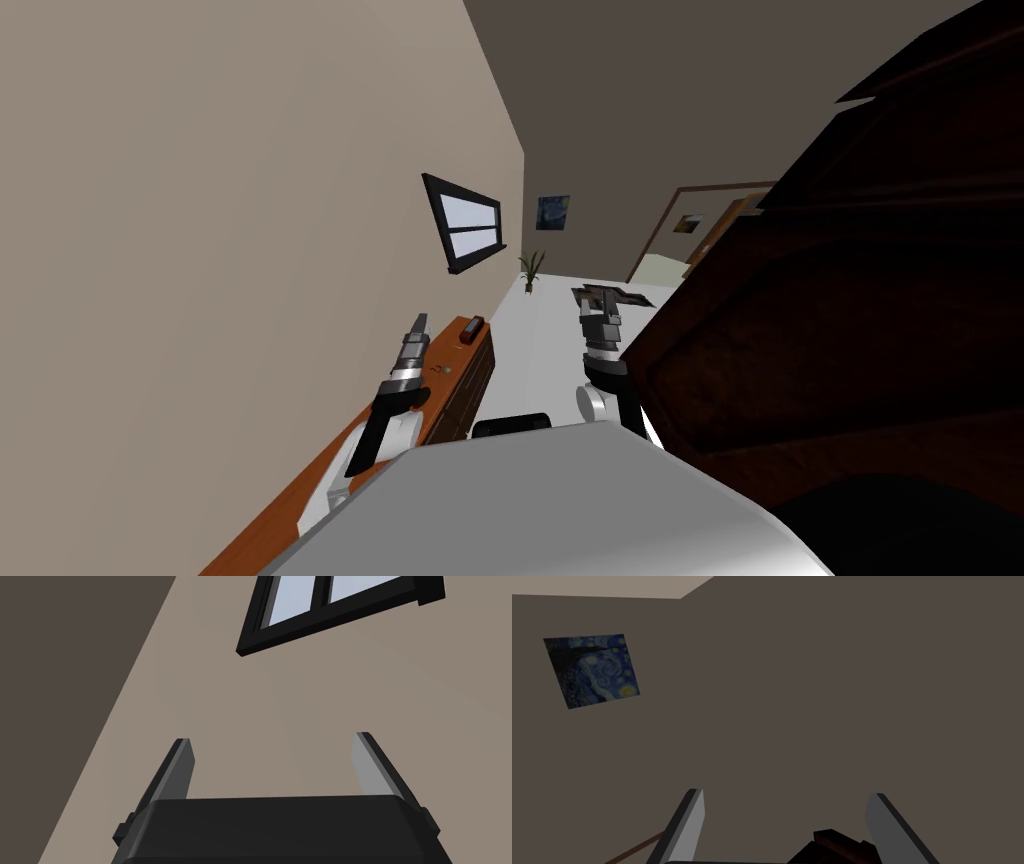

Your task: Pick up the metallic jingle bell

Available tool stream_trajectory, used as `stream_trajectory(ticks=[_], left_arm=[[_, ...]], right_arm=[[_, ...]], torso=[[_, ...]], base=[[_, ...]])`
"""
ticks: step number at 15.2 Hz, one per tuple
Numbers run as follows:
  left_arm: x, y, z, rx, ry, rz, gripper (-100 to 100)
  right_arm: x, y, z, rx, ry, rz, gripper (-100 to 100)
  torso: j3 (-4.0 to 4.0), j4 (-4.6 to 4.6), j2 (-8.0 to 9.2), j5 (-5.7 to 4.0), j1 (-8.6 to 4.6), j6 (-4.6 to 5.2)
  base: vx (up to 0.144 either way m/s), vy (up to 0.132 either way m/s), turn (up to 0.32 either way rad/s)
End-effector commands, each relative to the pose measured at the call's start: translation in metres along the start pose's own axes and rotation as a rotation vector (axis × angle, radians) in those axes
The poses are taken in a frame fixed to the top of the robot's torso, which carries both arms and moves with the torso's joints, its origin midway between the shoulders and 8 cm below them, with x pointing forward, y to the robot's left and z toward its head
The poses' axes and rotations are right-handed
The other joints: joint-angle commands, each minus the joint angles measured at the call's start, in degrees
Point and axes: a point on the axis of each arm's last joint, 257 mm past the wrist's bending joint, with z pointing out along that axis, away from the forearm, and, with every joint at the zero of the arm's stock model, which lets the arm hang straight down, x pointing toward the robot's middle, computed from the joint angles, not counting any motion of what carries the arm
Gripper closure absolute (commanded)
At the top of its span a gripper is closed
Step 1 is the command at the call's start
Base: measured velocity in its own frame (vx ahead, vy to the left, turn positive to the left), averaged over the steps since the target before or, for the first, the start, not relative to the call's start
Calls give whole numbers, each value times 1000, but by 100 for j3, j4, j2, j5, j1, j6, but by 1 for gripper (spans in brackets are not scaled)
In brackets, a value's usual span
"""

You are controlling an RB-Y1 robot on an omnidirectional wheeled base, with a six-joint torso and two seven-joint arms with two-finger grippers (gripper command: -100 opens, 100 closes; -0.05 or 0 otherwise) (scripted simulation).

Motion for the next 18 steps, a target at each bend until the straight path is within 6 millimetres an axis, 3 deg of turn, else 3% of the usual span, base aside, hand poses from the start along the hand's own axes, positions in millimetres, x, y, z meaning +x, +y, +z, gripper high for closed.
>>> stream_trajectory(ticks=[1,2,3,4,5,6,12,13,14,15,18], left_arm=[[2,23,-2,-45,19,23,-100],[2,24,-2,-47,19,23,-100],[2,42,-5,-83,31,39,-100],[2,42,-5,-83,31,39,-100],[0,59,-8,-119,42,55,-100],[1,60,-9,-122,42,55,-100],[-6,119,-24,-251,67,103,-100],[-10,137,-29,-290,71,118,-100],[-10,140,-31,-297,73,118,-100],[-14,158,-37,-340,76,132,-100],[-19,178,-46,-388,79,146,-100]], right_arm=[[0,0,0,0,0,0,0],[0,0,0,0,0,0,0],[0,0,0,0,0,0,0],[0,0,0,0,0,0,0],[0,0,0,0,0,0,0],[0,0,0,0,0,0,0],[0,0,0,0,0,0,0],[0,0,0,0,0,0,0],[0,0,0,0,0,0,0],[0,0,0,0,0,0,0],[0,0,0,0,0,0,0]], torso=[[0,0,0,0,0,0],[-1,0,-1,1,2,0],[0,0,0,1,3,0],[0,0,0,1,2,0],[1,0,1,1,3,0],[0,0,0,1,0,-1],[-3,-1,-6,1,1,0],[-4,-2,-7,1,1,0],[-5,-2,-10,1,1,-1],[-6,-2,-10,1,1,-1],[-5,-2,-10,1,1,-1]], base=[[65,-49,28],[58,-48,24],[58,-50,36],[56,-48,33],[64,-62,36],[68,-56,36],[76,-54,42],[89,-60,38],[85,-55,41],[87,-51,55],[83,-57,42]])
